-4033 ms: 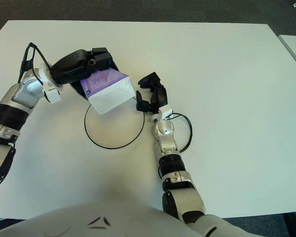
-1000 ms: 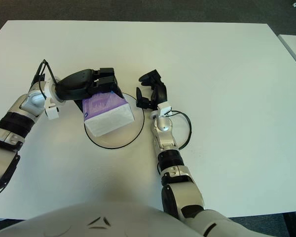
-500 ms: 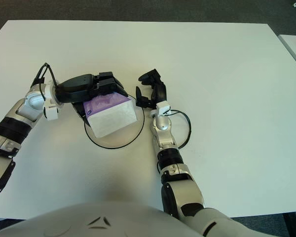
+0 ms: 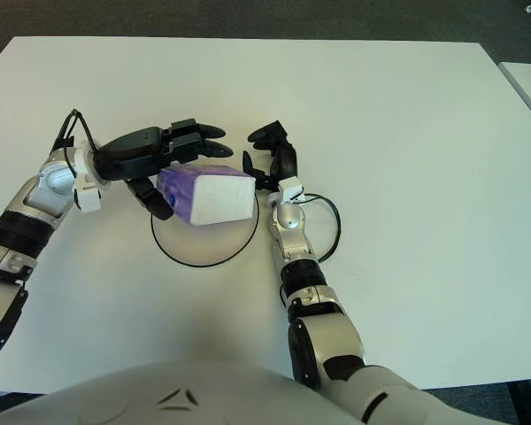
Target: Put the tissue paper into the plate.
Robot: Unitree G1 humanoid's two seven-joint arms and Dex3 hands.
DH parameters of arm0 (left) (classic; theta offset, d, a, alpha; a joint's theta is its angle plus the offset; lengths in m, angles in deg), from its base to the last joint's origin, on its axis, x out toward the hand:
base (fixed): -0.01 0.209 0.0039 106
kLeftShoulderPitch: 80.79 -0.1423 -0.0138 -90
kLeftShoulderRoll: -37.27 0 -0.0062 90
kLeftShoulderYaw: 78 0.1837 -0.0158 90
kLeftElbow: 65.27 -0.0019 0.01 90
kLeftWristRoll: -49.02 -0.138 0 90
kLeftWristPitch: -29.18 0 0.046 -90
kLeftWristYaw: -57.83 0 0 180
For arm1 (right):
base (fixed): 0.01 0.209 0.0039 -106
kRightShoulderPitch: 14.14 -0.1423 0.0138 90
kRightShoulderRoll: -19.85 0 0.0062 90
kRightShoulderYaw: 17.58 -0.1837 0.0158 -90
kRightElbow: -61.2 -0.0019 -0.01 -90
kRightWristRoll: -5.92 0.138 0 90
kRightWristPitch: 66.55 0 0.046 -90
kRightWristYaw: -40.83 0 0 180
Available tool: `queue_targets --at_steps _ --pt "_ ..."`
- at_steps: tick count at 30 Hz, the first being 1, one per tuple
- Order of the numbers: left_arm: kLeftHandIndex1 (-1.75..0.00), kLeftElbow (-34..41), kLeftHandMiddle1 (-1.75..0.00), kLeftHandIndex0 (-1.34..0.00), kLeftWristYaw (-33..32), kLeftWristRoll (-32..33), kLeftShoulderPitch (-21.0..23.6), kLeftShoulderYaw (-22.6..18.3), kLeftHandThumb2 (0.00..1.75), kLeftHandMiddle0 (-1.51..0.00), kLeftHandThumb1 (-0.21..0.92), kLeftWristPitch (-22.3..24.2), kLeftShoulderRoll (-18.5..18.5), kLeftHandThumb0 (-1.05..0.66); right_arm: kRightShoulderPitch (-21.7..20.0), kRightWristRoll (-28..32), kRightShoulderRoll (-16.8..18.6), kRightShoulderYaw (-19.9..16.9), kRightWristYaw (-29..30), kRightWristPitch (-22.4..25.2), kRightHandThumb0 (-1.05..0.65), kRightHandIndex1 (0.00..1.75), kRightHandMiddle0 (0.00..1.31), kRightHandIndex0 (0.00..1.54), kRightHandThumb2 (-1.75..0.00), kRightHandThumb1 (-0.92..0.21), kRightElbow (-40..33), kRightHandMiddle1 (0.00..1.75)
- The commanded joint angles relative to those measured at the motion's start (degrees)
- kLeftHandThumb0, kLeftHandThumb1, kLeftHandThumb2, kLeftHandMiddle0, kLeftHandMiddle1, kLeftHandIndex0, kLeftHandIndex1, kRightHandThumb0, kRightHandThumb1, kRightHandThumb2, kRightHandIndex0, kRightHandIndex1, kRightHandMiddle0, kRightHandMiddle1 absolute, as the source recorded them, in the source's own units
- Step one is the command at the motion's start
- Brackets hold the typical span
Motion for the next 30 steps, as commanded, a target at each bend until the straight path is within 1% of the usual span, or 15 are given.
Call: queue_targets --at_steps 1,6,12,21,30 --pt "-0.41 -0.34 -0.07 0.00 -0.24 -0.72 -1.06 -1.23 0.69 0.00 0.92 -1.08 0.11 -0.92 7.53 0.42 0.19 -0.55 0.11 1.59 -0.01 1.73 0.45 0.61 -1.20 -0.36 7.09 1.55" --pt "-0.31 -1.15 -0.01 0.00 -1.20 -1.70 -0.73 -2.39 0.65 0.00 0.92 -2.61 0.63 -0.95 7.94 -0.63 0.06 -0.05 1.09 1.91 -0.01 1.73 0.43 0.62 -1.22 -0.36 6.56 1.58" --pt "-0.26 -2.04 0.00 0.00 -1.34 -2.02 -0.42 -3.05 0.64 0.00 0.92 -3.51 1.12 -0.98 7.80 -0.91 -0.08 0.31 1.42 2.20 -0.01 1.73 0.43 0.62 -1.22 -0.36 6.65 1.59" --pt "-0.25 -1.58 0.00 0.00 -0.52 -1.74 -0.65 -3.18 0.62 0.00 0.92 -1.33 0.65 -1.02 7.68 -0.20 -0.07 0.29 0.65 2.97 -0.01 1.74 0.44 0.62 -1.23 -0.35 6.70 1.57" --pt "-0.25 -2.16 0.00 0.00 -0.49 -1.74 -0.36 -3.15 0.64 0.00 0.92 -1.15 0.71 -1.03 7.64 0.26 -0.05 0.11 0.05 2.91 -0.01 1.74 0.45 0.63 -1.24 -0.35 6.91 1.56"
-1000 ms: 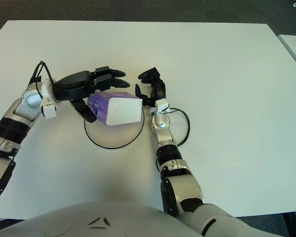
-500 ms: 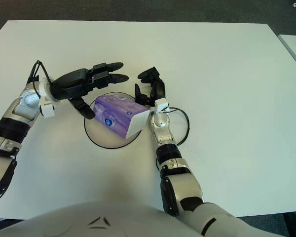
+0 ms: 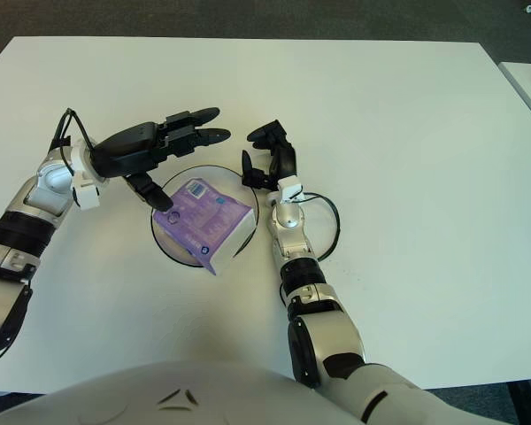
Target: Put the tissue paper into the plate.
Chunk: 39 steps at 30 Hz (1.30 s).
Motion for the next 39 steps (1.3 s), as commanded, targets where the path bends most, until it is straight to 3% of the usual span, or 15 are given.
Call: queue_targets --at_steps 1,13,21,25,33,39 --pt "-0.25 -0.62 0.00 0.00 0.32 -0.47 -0.25 -0.73 0.64 0.00 0.92 -0.09 -0.53 -1.03 7.70 0.43 -0.05 -0.41 -0.51 2.88 -0.01 1.74 0.45 0.63 -1.24 -0.35 6.87 1.56" --pt "-0.24 -0.32 0.00 0.00 0.80 4.61 -0.89 -1.54 0.61 0.00 0.92 2.36 0.43 -1.04 8.13 -0.49 0.01 -0.12 0.55 2.83 -0.01 1.74 0.43 0.62 -1.23 -0.36 6.37 1.58" --pt "-0.17 -4.03 0.00 0.00 1.03 13.29 -1.41 -4.33 0.58 0.00 0.92 2.57 3.61 -0.94 8.32 -0.36 -0.01 0.05 0.50 3.78 -0.01 1.71 0.40 0.63 -1.23 -0.36 5.93 1.62" --pt "-0.11 -8.63 0.00 0.00 1.54 15.74 0.82 -6.04 0.58 0.00 0.92 2.96 5.61 -0.90 8.14 0.14 -0.01 -0.25 0.18 3.94 -0.01 1.71 0.41 0.63 -1.23 -0.36 6.35 1.61" --pt "-0.02 -15.90 0.00 0.00 -1.10 16.10 3.18 -10.54 0.63 0.00 0.92 1.63 9.33 -0.86 7.99 0.97 -0.01 -0.81 -0.51 3.58 -0.01 1.72 0.42 0.63 -1.24 -0.35 6.88 1.60" --pt "0.00 -17.21 -0.01 0.00 -6.23 12.47 2.49 -15.12 0.73 -0.02 0.92 3.19 8.95 -0.85 8.01 1.23 -0.03 -1.05 -1.04 3.11 -0.01 1.73 0.42 0.63 -1.24 -0.35 7.05 1.59"
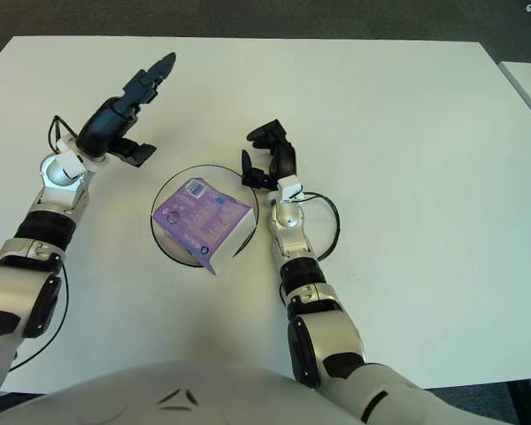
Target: Put the tissue paper into the plate.
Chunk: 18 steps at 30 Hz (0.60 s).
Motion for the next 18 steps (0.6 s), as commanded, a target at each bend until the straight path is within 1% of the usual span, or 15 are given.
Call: queue_targets --at_steps 1,4,7,10,14,18 --pt "0.00 -1.39 -0.01 0.00 -5.70 -4.03 0.58 -3.85 0.74 -0.02 0.92 1.07 -0.62 -0.85 8.13 0.91 -0.05 -0.71 -0.69 2.71 -0.01 1.73 0.42 0.63 -1.24 -0.35 7.05 1.59" --pt "0.00 -2.04 -0.01 0.00 -10.13 -7.83 1.79 -5.21 0.78 -0.04 0.92 2.61 -0.50 -0.83 8.16 0.98 -0.05 -0.80 -1.03 2.94 -0.01 1.73 0.42 0.63 -1.24 -0.35 6.87 1.59" --pt "0.00 -1.90 -0.01 0.00 -14.10 -10.48 2.07 -6.21 0.81 -0.04 0.92 4.05 0.19 -0.83 8.27 1.09 -0.03 -0.92 -1.36 3.23 -0.01 1.72 0.42 0.63 -1.23 -0.35 6.57 1.60" --pt "0.00 -1.59 -0.02 0.00 -16.18 -11.87 1.96 -6.49 0.82 -0.05 0.92 4.78 0.53 -0.83 8.38 1.07 -0.04 -1.07 -1.53 3.27 -0.01 1.71 0.42 0.64 -1.23 -0.35 6.39 1.60" --pt "-0.01 -0.65 -0.02 -0.01 -18.43 -12.34 1.12 -6.71 0.82 -0.06 0.92 7.80 1.36 -0.82 8.59 0.49 -0.15 -1.00 -0.96 3.17 -0.01 1.71 0.42 0.64 -1.23 -0.35 6.06 1.60" --pt "-0.01 0.13 -0.02 -0.02 -19.67 -12.99 0.72 -6.60 0.83 -0.07 0.92 9.30 1.54 -0.82 8.64 0.34 -0.28 -0.94 -0.88 3.31 -0.01 1.71 0.42 0.64 -1.23 -0.35 5.92 1.60"
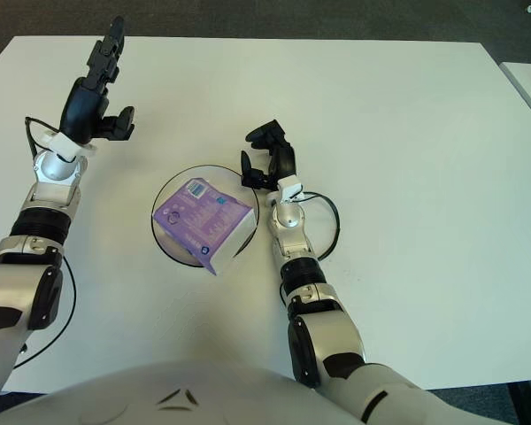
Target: Put the tissue paper into the plate.
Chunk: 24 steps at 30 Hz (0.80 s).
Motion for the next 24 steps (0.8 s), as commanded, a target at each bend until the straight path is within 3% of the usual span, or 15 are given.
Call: queue_targets --at_steps 1,9,17,24 --pt "-0.02 1.28 -0.02 -0.03 -2.12 -1.32 -0.65 -0.54 0.83 -0.08 0.92 1.68 0.30 -0.82 8.62 0.34 -0.25 -0.55 0.23 3.32 -0.01 1.71 0.42 0.64 -1.24 -0.35 5.91 1.60" --pt "-0.04 6.07 -0.02 -0.04 -4.26 -3.74 -5.37 -0.28 0.85 -0.08 0.92 4.51 0.48 -0.84 8.65 0.06 -0.32 -0.50 0.74 3.27 -0.01 1.70 0.43 0.65 -1.24 -0.34 5.94 1.59" --pt "-0.06 12.60 0.00 -0.02 -3.56 -5.82 -8.88 0.35 0.90 -0.05 0.92 13.95 -0.22 -0.88 8.58 0.51 -0.16 -0.64 0.31 3.10 -0.01 1.70 0.43 0.65 -1.23 -0.34 6.05 1.59" --pt "-0.16 7.19 -0.01 0.00 -4.35 -5.32 -9.93 0.85 0.93 -0.06 0.92 15.68 1.54 -0.91 8.47 1.26 -0.05 -0.81 -0.94 2.79 -0.01 1.71 0.43 0.65 -1.23 -0.34 6.16 1.59"
